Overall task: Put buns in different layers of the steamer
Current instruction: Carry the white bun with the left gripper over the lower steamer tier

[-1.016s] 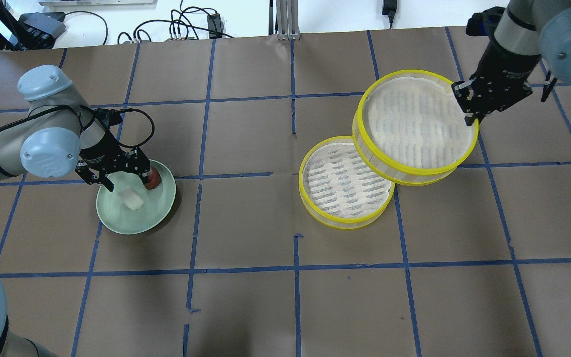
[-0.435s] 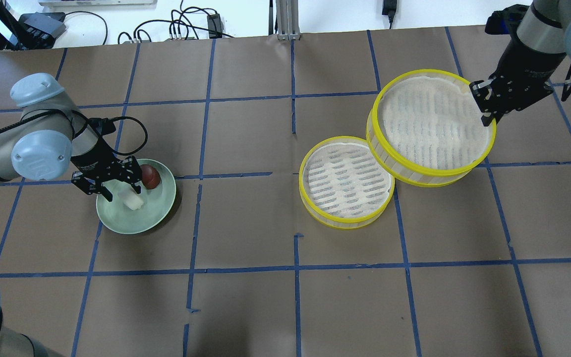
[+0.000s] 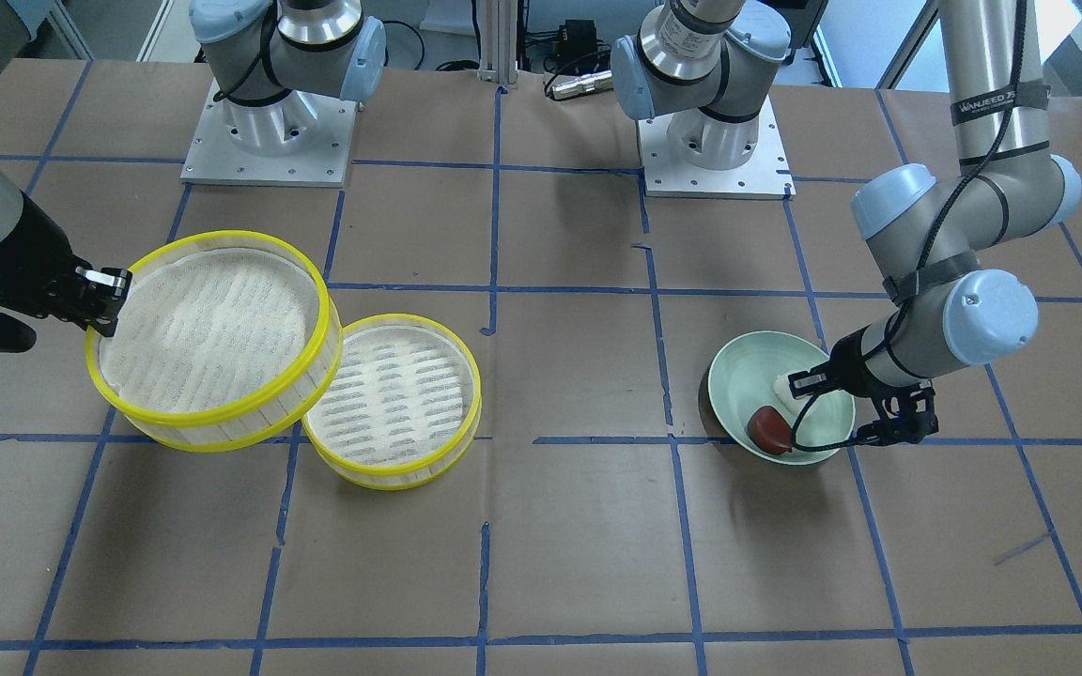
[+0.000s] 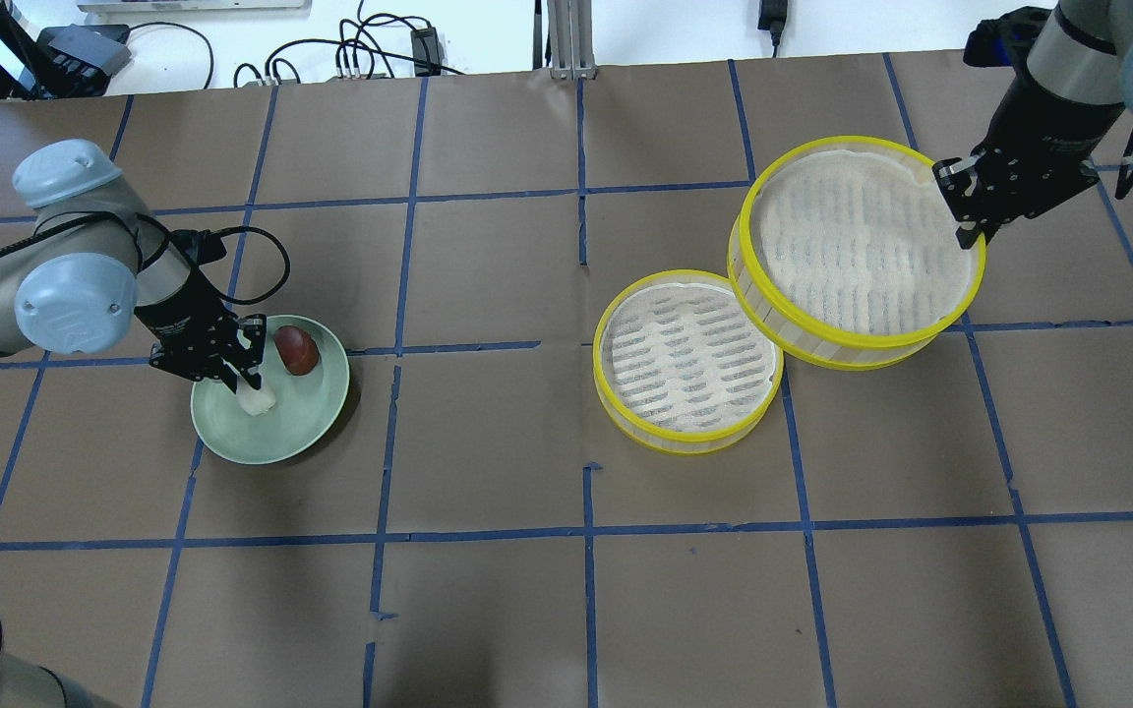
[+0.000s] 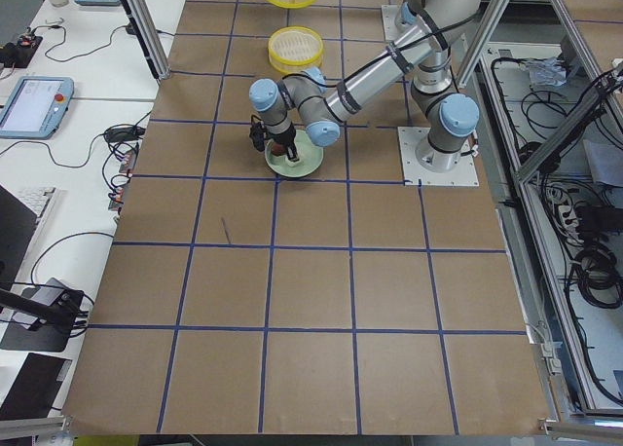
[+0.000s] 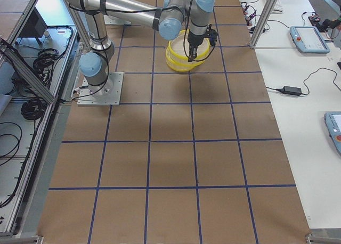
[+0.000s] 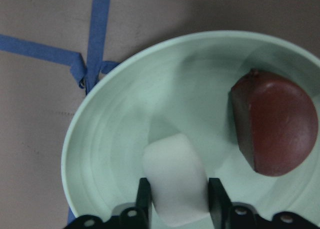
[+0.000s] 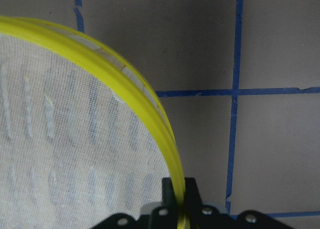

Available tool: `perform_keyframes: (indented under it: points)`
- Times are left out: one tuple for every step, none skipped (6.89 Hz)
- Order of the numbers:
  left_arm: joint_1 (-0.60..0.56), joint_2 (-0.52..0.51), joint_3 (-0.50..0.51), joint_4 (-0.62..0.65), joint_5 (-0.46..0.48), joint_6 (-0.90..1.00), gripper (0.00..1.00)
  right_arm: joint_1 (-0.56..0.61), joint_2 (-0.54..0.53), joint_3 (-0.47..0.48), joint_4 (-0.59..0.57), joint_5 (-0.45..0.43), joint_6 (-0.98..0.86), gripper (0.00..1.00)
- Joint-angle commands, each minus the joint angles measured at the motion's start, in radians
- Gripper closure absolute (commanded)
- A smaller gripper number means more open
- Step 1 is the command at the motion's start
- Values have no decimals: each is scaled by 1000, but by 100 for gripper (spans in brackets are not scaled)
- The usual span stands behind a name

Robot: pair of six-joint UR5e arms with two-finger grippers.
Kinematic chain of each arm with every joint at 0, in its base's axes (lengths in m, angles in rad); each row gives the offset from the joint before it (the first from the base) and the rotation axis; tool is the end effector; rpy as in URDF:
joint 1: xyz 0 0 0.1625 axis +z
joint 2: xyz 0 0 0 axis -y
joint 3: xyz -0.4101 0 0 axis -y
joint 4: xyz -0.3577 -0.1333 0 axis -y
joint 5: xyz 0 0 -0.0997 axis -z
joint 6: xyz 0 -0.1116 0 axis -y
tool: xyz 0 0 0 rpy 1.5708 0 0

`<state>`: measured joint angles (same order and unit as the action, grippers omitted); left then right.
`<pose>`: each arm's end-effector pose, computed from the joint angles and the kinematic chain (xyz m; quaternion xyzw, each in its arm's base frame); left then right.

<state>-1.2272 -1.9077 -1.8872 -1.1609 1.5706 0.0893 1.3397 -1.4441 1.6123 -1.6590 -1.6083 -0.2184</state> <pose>0.0394 -0.5058 0.1998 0.1259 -0.9846 -0.1185 0.0262 0.0123 -0.5114 0.3903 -0.0056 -0.9990 -0.0431 0.0094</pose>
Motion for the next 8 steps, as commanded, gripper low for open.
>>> perform_keyframes:
  points:
    - [-11, 31, 48, -38, 6, -22, 91, -5, -2, 0, -4, -50, -68, 85]
    - [-71, 48, 124, -137, -10, -114, 91, -10, -2, 1, -11, -61, -90, 84]
    - [-215, 58, 178, -160, -21, -213, 91, -10, -1, 4, -11, -59, -90, 83]
    - [-344, 58, 203, -146, -99, -327, 90, -10, -2, 4, -11, -59, -90, 83]
    - [-421, 49, 203, -99, -213, -447, 90, -10, -2, 6, -13, -59, -90, 83]
    - [-481, 21, 188, 53, -398, -564, 90, -10, -2, 6, -13, -59, -88, 83]
    - [-564, -38, 192, 176, -487, -651, 89, -10, -2, 6, -13, -59, -88, 83]
    - [-631, -83, 203, 273, -489, -730, 85, -10, -2, 8, -13, -59, -87, 83]
